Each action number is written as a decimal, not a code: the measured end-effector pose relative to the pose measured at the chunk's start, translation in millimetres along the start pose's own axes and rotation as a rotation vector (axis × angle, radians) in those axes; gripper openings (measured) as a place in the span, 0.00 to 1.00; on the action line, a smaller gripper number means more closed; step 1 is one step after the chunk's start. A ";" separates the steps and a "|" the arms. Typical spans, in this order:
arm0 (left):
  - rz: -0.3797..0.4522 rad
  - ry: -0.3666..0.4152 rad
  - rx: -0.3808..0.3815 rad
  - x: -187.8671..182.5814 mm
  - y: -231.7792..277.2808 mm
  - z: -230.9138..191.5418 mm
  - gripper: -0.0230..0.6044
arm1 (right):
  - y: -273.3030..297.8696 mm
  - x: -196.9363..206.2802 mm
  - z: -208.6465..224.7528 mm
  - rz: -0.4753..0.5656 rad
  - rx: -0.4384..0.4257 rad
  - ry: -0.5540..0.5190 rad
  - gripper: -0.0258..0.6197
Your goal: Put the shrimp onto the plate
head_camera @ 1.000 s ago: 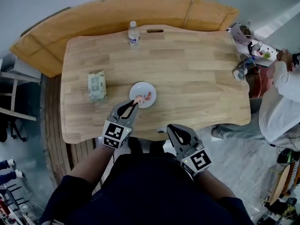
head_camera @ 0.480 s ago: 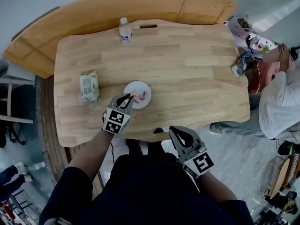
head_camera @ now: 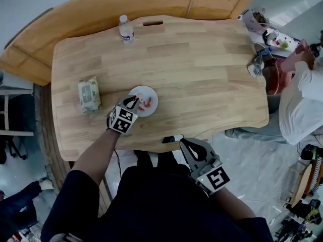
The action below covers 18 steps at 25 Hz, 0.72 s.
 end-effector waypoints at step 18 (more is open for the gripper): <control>-0.103 0.076 0.048 15.6 35.3 -2.7 0.12 | -6.8 12.9 14.6 -0.026 0.033 0.049 0.06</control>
Point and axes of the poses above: the fingertips, and each gripper's own axes: y forward along the fingers, z to its right, x out of its underside, the point moved 3 cm from there along -y, backward along the fingers, and after that the axes turned 1 degree about z, right-handed, at the moved point
